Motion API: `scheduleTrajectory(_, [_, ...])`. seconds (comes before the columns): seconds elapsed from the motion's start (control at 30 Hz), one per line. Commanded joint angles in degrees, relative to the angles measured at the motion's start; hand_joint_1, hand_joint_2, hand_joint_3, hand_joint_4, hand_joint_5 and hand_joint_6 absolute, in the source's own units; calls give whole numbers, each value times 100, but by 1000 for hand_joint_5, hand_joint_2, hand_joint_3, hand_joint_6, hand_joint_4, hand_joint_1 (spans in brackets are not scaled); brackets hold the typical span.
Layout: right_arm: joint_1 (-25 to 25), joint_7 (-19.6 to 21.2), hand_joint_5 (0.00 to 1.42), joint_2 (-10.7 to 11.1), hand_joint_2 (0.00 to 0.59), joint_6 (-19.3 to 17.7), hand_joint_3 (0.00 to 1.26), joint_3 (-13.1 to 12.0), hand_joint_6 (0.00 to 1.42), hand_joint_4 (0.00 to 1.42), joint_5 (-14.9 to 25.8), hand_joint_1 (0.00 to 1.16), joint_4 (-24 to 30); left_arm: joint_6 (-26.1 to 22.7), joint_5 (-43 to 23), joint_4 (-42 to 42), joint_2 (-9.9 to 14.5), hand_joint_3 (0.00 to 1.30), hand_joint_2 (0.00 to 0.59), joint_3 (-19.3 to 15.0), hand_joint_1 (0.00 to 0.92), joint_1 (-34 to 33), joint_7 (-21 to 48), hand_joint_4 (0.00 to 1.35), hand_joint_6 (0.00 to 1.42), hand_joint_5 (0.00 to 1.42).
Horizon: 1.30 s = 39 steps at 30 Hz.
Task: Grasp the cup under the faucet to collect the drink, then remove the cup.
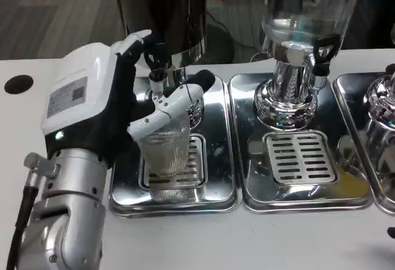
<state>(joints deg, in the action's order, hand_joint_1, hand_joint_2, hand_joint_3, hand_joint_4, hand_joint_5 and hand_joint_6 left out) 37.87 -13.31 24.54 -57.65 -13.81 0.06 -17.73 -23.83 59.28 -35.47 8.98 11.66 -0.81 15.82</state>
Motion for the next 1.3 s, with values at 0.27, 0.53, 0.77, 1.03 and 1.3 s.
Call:
scheduleTrajectory(0.27, [-8, -10, 107, -51, 404, -88, 224, 65, 102, 109, 4, 550, 26, -35, 29, -213, 246, 337, 55, 33, 14, 141, 676, 262, 1034, 931])
scheduleTrajectory(0.53, [-17, -10, 107, -64, 410, -60, 222, 94, 114, 109, -3, 558, 57, 12, -28, -342, 331, 328, 60, 39, 8, 351, 755, 260, 1022, 919])
scheduleTrajectory(0.77, [-23, -4, 107, -95, 410, -47, 222, 128, 117, 109, -31, 561, 83, 32, -68, -393, 344, 328, 62, 32, 1, 467, 786, 260, 1006, 919])
scheduleTrajectory(1.03, [-15, -18, 107, -103, 411, -66, 222, 114, 119, 109, -28, 563, 71, 40, -51, -442, 330, 328, 62, 42, 0, 452, 816, 260, 1006, 919])
scheduleTrajectory(1.3, [17, -25, 107, -109, 411, -75, 222, 117, 119, 109, -18, 563, 94, 37, -30, -472, 304, 328, 63, 75, 0, 475, 849, 260, 1007, 919])
